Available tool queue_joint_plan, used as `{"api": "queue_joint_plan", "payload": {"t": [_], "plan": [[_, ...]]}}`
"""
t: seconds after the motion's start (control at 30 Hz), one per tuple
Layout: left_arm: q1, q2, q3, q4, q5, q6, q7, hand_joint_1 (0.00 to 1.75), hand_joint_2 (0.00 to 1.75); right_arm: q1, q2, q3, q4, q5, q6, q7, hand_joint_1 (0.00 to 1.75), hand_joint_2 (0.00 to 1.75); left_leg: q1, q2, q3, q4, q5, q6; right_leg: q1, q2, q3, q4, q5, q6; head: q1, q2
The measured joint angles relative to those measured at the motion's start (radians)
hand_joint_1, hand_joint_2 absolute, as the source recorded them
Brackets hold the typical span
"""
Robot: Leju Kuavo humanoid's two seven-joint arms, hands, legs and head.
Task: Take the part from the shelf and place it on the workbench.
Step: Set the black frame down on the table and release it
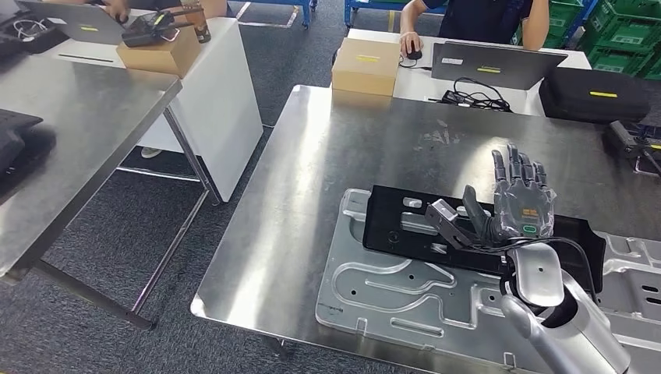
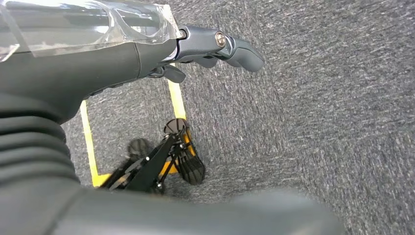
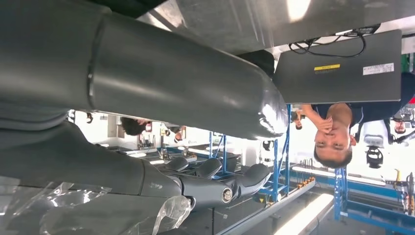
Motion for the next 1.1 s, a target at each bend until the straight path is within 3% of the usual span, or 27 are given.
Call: {"api": "queue_joint_plan", "payload": {"t": [0.07,0.17,0.2,0.27,0.33,0.37,0.4,0.43,0.5,0.57,0.67,0.7,0.77,0.83,0.9,0.93,0.97,1.03,1.1], "plan": [[-0.001,-0.002,0.000,0.002,0.000,0.003,-0.003,0.00,0.00,0.000,-0.001,-0.001,-0.001,0.000,0.002,0.000,0.00,0.00,-0.004,0.000,-0.002,0.006,-0.004,-0.007,0.002,-0.001,0.037,-0.087,0.034,-0.007,0.000,0.000],[-0.001,-0.003,0.000,0.004,0.012,0.005,-0.003,0.00,0.00,-0.001,-0.001,-0.001,-0.002,0.000,0.003,0.000,0.00,0.00,-0.003,0.000,-0.007,0.011,-0.008,-0.018,0.004,-0.001,0.036,-0.096,0.041,-0.020,0.000,0.000],[-0.001,-0.003,0.000,0.004,0.020,0.005,-0.003,0.00,0.00,-0.002,-0.002,-0.002,-0.002,0.000,0.003,0.000,0.00,0.00,-0.001,0.000,-0.012,0.025,-0.021,-0.024,0.002,-0.002,0.035,-0.097,0.044,-0.026,0.000,0.000],[0.000,-0.003,0.000,0.005,0.032,0.004,-0.002,0.00,0.00,-0.004,-0.002,-0.002,-0.003,0.000,0.004,0.000,0.00,0.00,0.005,-0.001,-0.046,0.112,-0.085,-0.039,-0.003,-0.003,0.029,-0.100,0.052,-0.036,0.000,0.000],[0.000,-0.003,0.000,0.006,0.037,0.004,-0.002,0.00,0.00,-0.004,-0.002,-0.002,-0.003,0.000,0.004,0.000,0.00,0.00,0.014,-0.001,-0.100,0.253,-0.162,-0.052,-0.003,-0.004,0.017,-0.099,0.060,-0.041,0.000,0.000],[0.000,-0.003,0.000,0.006,0.038,0.004,-0.002,0.00,0.00,-0.004,-0.002,-0.002,-0.003,0.000,0.004,0.000,0.00,0.00,0.018,-0.001,-0.114,0.300,-0.181,-0.055,-0.003,-0.004,0.010,-0.099,0.064,-0.041,0.000,0.000],[0.000,-0.003,0.000,0.007,0.039,0.004,-0.002,0.00,0.00,-0.003,-0.002,-0.002,-0.003,0.000,0.004,0.000,0.00,0.00,0.021,-0.001,-0.110,0.307,-0.182,-0.057,-0.003,-0.003,0.003,-0.099,0.070,-0.039,0.000,0.000],[0.000,-0.003,0.000,0.008,0.039,0.005,-0.002,0.00,0.00,-0.003,-0.002,-0.002,-0.003,0.000,0.004,0.000,0.00,0.00,0.023,-0.001,-0.085,0.271,-0.165,-0.057,-0.004,-0.003,-0.002,-0.099,0.075,-0.037,0.000,0.000],[-0.002,-0.003,0.000,0.008,0.035,0.007,-0.004,0.00,0.00,-0.005,-0.002,-0.002,-0.004,0.000,0.004,0.000,0.00,0.00,0.024,-0.001,0.007,0.115,-0.113,-0.052,-0.004,-0.003,-0.010,-0.099,0.086,-0.030,0.000,0.000],[-0.005,-0.004,0.000,0.009,0.028,0.009,-0.006,0.00,0.00,-0.007,-0.003,-0.004,-0.006,0.001,0.004,0.000,0.00,0.00,0.017,-0.002,0.067,0.006,-0.082,-0.044,-0.004,-0.004,-0.013,-0.100,0.096,-0.019,0.000,0.000],[-0.005,-0.004,0.000,0.010,0.020,0.013,-0.010,0.00,0.00,-0.009,-0.005,-0.005,-0.008,0.002,0.004,0.000,0.00,0.00,0.009,-0.002,0.064,-0.005,-0.064,-0.028,-0.006,-0.004,-0.014,-0.104,0.110,0.001,0.000,0.000],[-0.005,-0.005,0.000,0.011,0.018,0.015,-0.011,0.00,0.00,-0.008,-0.005,-0.005,-0.008,0.002,0.005,0.000,0.00,0.00,0.010,-0.001,0.059,-0.006,-0.054,-0.019,-0.008,-0.004,-0.020,-0.097,0.100,0.006,0.000,0.000],[-0.006,-0.006,0.001,0.013,0.012,0.018,-0.012,0.00,0.00,-0.006,-0.007,-0.005,-0.009,0.005,0.007,0.000,0.00,0.00,0.012,0.002,0.044,-0.010,-0.031,-0.001,-0.009,-0.003,-0.049,-0.032,0.033,0.008,0.000,0.000],[-0.006,-0.007,0.001,0.014,0.009,0.019,-0.013,0.00,0.00,-0.004,-0.007,-0.005,-0.009,0.011,0.010,0.000,0.00,0.00,0.009,0.004,0.020,-0.009,-0.011,0.008,-0.006,-0.003,-0.091,0.110,-0.069,0.008,0.000,0.000],[-0.005,-0.008,0.001,0.015,0.008,0.019,-0.014,0.00,0.00,0.000,-0.007,-0.006,-0.010,0.016,0.012,0.000,0.00,0.00,0.006,0.004,-0.003,-0.007,0.006,0.008,-0.004,-0.003,-0.098,0.202,-0.107,0.010,0.000,0.000],[-0.005,-0.008,0.001,0.016,0.009,0.019,-0.015,0.00,0.00,0.003,-0.007,-0.006,-0.010,0.017,0.013,0.000,0.00,0.00,0.005,0.004,-0.013,-0.005,0.013,0.007,-0.004,-0.003,-0.073,0.189,-0.093,0.010,0.000,0.000],[-0.004,-0.009,0.001,0.017,0.009,0.020,-0.016,0.00,0.00,0.003,-0.007,-0.006,-0.010,0.019,0.014,0.000,0.00,0.00,0.005,0.004,-0.022,-0.003,0.019,0.005,-0.004,-0.003,-0.030,0.137,-0.071,0.009,0.000,0.000],[-0.005,-0.010,0.001,0.017,0.008,0.022,-0.020,0.00,0.00,0.002,-0.007,-0.008,-0.013,0.021,0.015,0.000,0.00,0.00,0.004,0.004,-0.038,0.006,0.028,-0.002,-0.003,-0.003,0.075,-0.010,-0.040,0.006,0.000,0.000],[-0.006,-0.010,0.001,0.017,0.005,0.024,-0.024,0.00,0.00,-0.001,-0.006,-0.010,-0.018,0.023,0.016,0.000,0.00,0.00,0.000,0.003,-0.049,0.016,0.036,-0.013,0.000,-0.002,0.124,-0.089,-0.035,-0.003,0.000,0.000]]}}
